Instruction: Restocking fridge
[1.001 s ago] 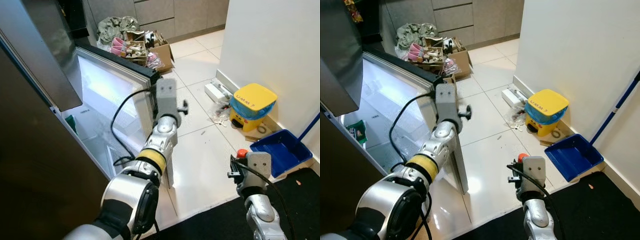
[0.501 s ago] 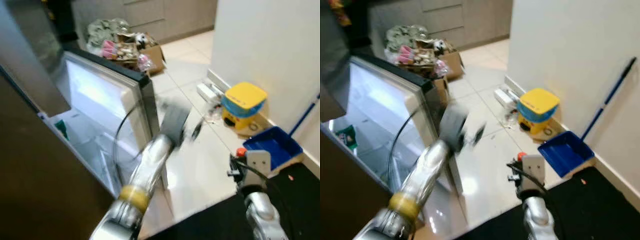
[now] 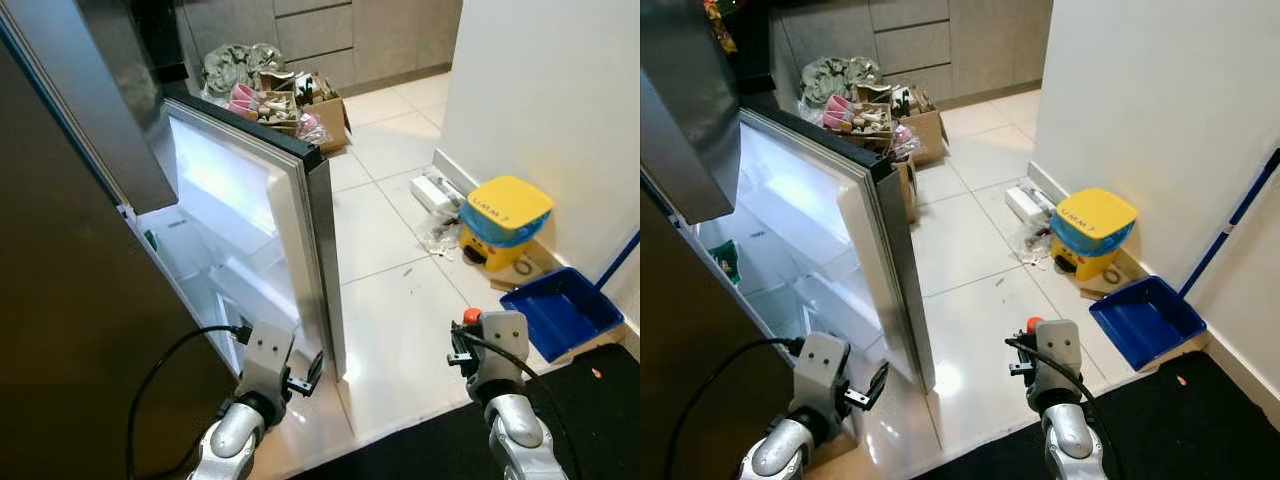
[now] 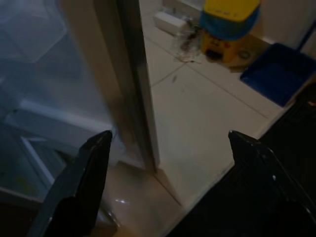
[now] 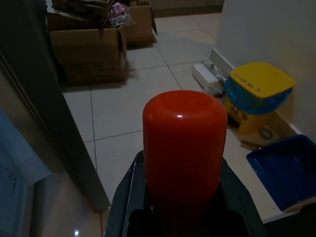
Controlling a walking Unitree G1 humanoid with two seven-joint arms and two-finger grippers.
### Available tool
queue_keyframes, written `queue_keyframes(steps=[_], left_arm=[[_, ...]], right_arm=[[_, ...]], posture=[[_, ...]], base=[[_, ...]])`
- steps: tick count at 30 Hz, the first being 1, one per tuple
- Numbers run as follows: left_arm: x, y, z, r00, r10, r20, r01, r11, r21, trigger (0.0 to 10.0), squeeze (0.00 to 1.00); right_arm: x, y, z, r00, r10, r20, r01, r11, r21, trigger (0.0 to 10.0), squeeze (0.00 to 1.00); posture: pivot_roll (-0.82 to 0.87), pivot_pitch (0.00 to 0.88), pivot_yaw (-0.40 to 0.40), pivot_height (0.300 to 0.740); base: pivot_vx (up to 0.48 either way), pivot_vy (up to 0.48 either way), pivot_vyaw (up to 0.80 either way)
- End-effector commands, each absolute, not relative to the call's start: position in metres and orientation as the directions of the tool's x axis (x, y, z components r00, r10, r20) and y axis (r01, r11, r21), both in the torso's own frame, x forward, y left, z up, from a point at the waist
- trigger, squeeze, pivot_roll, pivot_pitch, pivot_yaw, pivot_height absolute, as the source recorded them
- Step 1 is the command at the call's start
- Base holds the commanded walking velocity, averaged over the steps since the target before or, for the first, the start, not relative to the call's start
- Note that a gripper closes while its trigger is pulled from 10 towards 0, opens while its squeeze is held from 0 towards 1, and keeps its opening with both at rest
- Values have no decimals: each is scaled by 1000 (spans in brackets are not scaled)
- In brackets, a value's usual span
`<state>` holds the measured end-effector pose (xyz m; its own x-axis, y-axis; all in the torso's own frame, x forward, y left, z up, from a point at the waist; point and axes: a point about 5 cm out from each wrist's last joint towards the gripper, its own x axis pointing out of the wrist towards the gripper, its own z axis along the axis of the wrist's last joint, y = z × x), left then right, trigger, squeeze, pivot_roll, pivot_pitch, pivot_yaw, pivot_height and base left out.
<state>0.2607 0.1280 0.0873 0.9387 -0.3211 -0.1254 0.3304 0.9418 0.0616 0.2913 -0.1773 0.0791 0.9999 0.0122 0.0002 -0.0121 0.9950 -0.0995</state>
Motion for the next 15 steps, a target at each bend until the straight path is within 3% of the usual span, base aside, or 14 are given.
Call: queue_keyframes(steps=[1,15], left_arm=[[262,128,93,940,-317,-125,323,946,28,10000,0],[279,124,110,959,-270,-89,272,962,16,10000,0]], right_arm=[[288,-177,80,1000,22,17,-21,997,-80,10000,0],[292,-174,85,999,14,48,-11,998,-61,10000,0]], posture=[[-98,172,70,740],[-105,164,76,740]], base=[[0,0,0],[0,0,0]])
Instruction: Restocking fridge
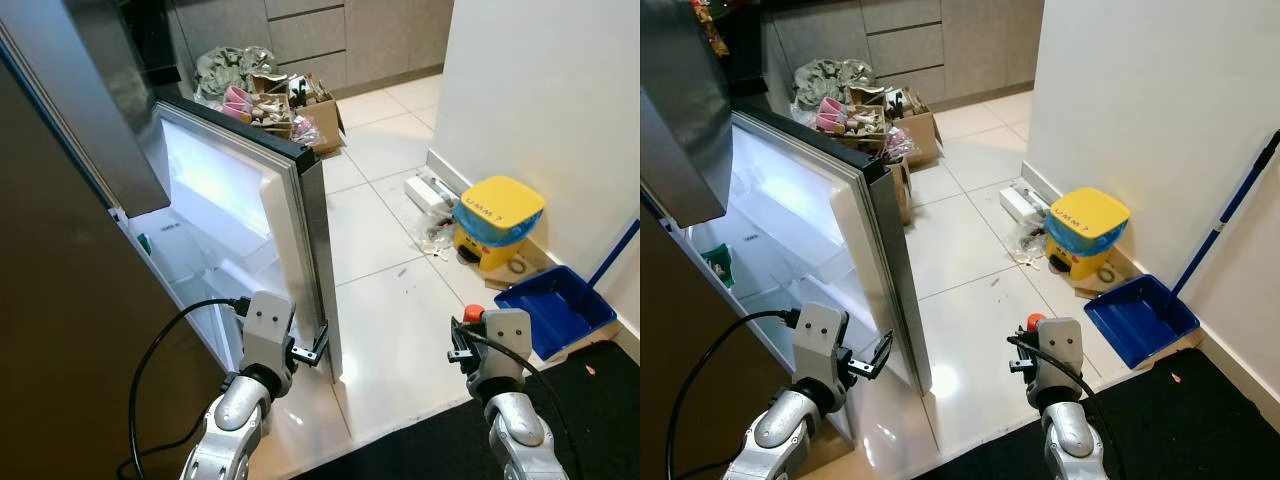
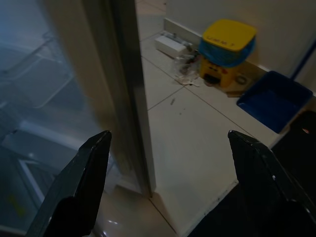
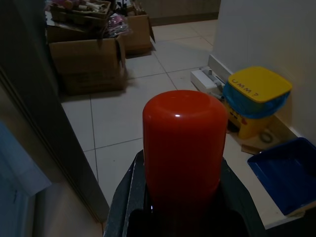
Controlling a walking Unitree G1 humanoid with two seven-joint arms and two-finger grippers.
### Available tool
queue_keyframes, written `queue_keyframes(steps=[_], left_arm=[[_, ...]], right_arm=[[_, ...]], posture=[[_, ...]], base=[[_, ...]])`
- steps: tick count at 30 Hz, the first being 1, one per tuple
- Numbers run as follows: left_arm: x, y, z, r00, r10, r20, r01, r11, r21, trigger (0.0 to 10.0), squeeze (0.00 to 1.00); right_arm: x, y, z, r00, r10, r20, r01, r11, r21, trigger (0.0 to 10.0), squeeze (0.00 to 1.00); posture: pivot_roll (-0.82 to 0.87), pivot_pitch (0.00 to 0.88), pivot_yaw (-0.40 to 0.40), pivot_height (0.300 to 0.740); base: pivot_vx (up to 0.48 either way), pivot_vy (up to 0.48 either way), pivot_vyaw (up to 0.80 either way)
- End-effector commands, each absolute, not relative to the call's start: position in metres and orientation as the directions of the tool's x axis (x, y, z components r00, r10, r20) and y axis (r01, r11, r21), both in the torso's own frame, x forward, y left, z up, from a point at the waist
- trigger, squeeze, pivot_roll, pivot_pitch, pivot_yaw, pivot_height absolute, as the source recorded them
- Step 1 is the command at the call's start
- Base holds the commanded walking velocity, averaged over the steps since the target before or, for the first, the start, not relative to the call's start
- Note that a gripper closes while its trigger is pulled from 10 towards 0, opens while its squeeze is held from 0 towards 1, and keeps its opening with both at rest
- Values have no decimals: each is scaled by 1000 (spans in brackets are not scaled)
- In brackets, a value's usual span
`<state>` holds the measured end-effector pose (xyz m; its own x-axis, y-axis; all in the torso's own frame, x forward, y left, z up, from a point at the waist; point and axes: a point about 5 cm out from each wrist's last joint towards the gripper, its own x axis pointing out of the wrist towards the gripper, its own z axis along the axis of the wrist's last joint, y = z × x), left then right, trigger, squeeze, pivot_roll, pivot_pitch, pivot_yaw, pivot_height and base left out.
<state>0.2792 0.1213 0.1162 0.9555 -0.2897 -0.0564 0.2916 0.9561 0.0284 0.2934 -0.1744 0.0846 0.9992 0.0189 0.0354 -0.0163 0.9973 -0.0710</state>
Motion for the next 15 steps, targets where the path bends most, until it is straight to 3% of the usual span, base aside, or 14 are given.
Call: queue_keyframes(steps=[1,15], left_arm=[[280,124,110,961,-259,-97,265,963,49,10000,0],[281,123,108,960,-259,-109,267,962,61,10000,0]], right_arm=[[292,-174,85,999,13,47,-10,998,-61,10000,0],[293,-175,83,999,3,32,0,995,-101,10000,0]], posture=[[-104,164,75,740],[-104,163,78,740]], base=[[0,0,0],[0,0,0]])
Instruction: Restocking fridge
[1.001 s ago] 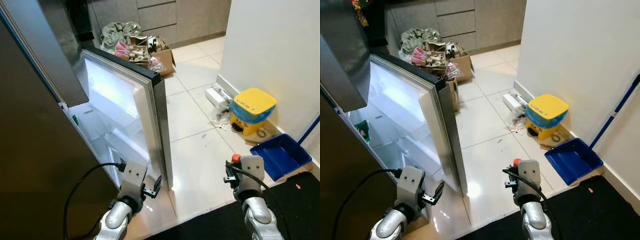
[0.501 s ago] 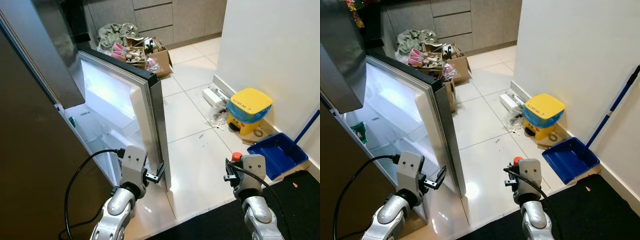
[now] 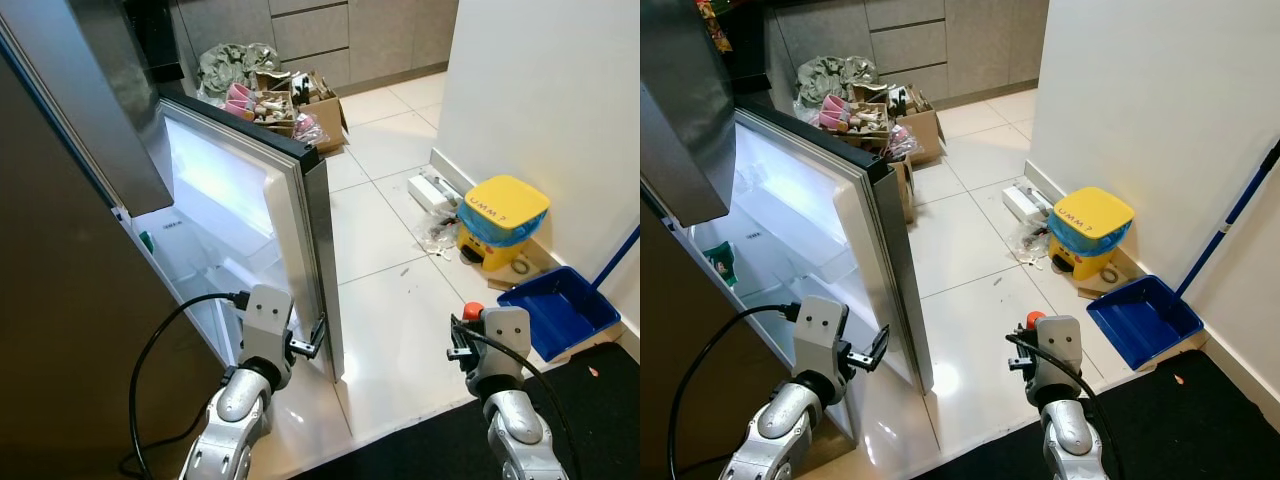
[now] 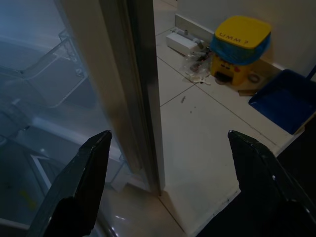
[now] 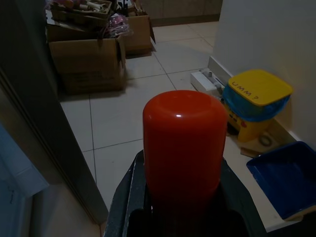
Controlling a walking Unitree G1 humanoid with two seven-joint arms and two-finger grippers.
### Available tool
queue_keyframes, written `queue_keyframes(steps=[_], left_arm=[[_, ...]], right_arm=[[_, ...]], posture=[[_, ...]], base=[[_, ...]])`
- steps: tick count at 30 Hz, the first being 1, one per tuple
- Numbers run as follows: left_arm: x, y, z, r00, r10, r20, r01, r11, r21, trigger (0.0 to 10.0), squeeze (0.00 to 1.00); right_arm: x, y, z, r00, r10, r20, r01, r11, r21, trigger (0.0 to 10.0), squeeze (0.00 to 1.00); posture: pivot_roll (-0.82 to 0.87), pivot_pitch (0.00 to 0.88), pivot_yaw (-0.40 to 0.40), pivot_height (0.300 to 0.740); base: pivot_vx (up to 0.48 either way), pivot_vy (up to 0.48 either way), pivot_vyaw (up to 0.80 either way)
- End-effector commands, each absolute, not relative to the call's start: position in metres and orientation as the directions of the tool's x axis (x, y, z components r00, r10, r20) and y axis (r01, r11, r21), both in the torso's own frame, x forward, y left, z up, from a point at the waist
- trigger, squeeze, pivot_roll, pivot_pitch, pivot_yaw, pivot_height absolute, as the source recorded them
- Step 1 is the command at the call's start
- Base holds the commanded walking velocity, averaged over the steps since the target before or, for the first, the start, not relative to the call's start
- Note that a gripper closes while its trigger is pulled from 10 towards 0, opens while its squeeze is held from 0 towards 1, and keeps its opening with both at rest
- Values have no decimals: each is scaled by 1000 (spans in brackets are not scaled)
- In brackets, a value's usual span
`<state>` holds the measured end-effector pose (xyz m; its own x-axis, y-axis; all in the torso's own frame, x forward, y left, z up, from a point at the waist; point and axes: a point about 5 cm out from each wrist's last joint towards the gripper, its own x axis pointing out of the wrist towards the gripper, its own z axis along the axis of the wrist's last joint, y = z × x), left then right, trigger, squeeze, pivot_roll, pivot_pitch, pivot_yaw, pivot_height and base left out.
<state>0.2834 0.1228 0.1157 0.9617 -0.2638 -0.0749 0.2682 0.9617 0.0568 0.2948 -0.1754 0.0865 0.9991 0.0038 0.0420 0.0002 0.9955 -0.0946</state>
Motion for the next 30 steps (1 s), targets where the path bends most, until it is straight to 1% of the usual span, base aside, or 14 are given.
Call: queue_keyframes(steps=[1,4,8,30], left_arm=[[281,123,108,960,-259,-111,267,962,62,10000,0],[280,126,105,962,-246,-122,255,965,68,10000,0],[279,127,104,962,-241,-125,250,966,70,10000,0],[279,130,103,967,-217,-131,227,971,72,10000,0]], right_arm=[[293,-175,83,1000,2,30,1,995,-105,10000,0],[293,-177,82,1000,-5,27,8,994,-110,10000,0],[293,-177,82,1000,-7,26,10,994,-113,10000,0],[294,-178,82,1000,-12,22,15,992,-122,10000,0]], posture=[[-104,163,78,740],[-103,164,79,740],[-103,164,79,740],[-100,168,72,740]], base=[[0,0,0],[0,0,0],[0,0,431],[0,0,558]])
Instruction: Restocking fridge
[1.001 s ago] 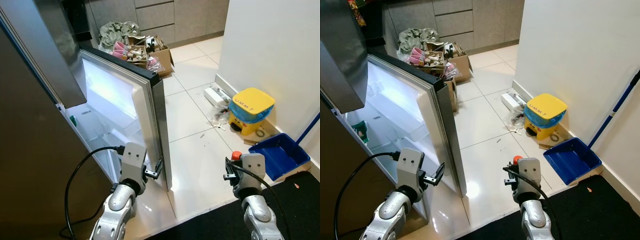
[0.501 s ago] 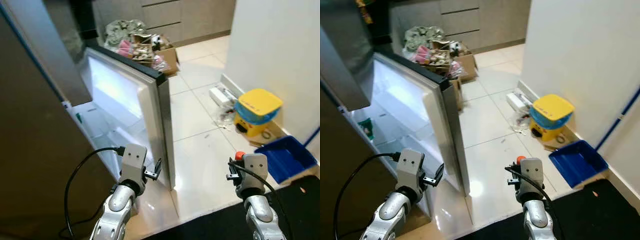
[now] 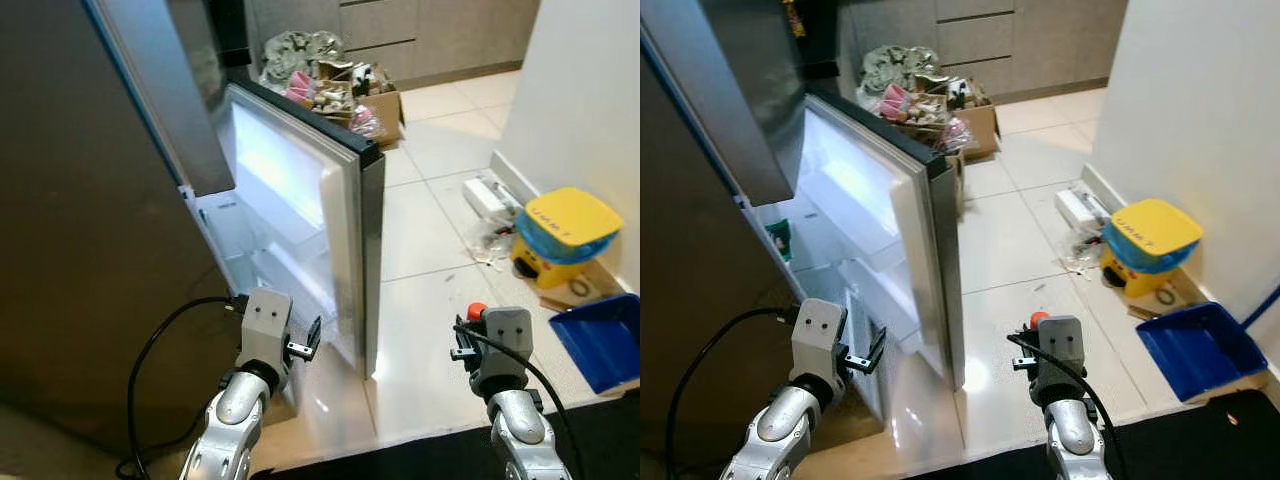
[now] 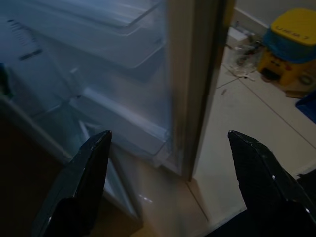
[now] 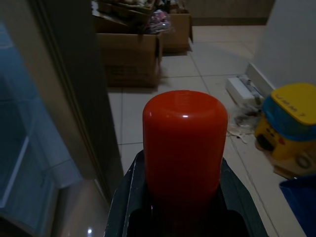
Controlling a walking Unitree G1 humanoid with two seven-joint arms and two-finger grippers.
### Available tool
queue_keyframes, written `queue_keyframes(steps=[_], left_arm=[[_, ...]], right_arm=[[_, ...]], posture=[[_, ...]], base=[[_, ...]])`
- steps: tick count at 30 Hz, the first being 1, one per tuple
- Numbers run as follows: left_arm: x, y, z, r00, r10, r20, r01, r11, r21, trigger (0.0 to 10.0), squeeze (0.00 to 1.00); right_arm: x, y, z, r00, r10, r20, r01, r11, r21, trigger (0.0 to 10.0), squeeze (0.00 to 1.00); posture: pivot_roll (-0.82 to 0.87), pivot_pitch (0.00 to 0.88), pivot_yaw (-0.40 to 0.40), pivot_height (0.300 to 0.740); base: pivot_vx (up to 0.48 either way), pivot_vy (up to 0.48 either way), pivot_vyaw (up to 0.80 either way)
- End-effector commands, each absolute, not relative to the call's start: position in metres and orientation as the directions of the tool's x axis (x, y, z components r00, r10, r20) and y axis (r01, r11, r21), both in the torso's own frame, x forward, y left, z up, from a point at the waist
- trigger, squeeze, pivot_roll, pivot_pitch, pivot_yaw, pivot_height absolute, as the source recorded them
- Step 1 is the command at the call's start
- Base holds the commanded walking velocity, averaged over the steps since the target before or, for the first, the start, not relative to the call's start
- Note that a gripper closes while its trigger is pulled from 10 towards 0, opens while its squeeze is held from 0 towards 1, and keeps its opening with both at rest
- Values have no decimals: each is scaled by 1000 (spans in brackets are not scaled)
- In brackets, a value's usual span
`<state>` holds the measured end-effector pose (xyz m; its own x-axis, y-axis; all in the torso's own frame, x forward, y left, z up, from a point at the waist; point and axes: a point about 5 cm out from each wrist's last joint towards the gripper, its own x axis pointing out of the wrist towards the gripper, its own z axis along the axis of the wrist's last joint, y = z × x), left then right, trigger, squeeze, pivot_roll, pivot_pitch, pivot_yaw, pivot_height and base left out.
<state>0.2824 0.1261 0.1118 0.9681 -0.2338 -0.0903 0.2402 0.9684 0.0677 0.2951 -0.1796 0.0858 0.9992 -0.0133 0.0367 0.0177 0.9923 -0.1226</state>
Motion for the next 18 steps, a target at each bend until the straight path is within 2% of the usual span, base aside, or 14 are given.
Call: queue_keyframes(steps=[1,18], left_arm=[[279,130,102,967,-216,-131,227,971,72,10000,0],[281,131,103,969,-213,-129,223,972,72,10000,0]], right_arm=[[294,-178,82,1000,-12,22,15,992,-122,10000,0],[295,-179,82,1000,-16,20,18,992,-124,10000,0]], posture=[[-100,168,72,740],[-100,168,73,740]], base=[[0,0,563],[0,0,578]])
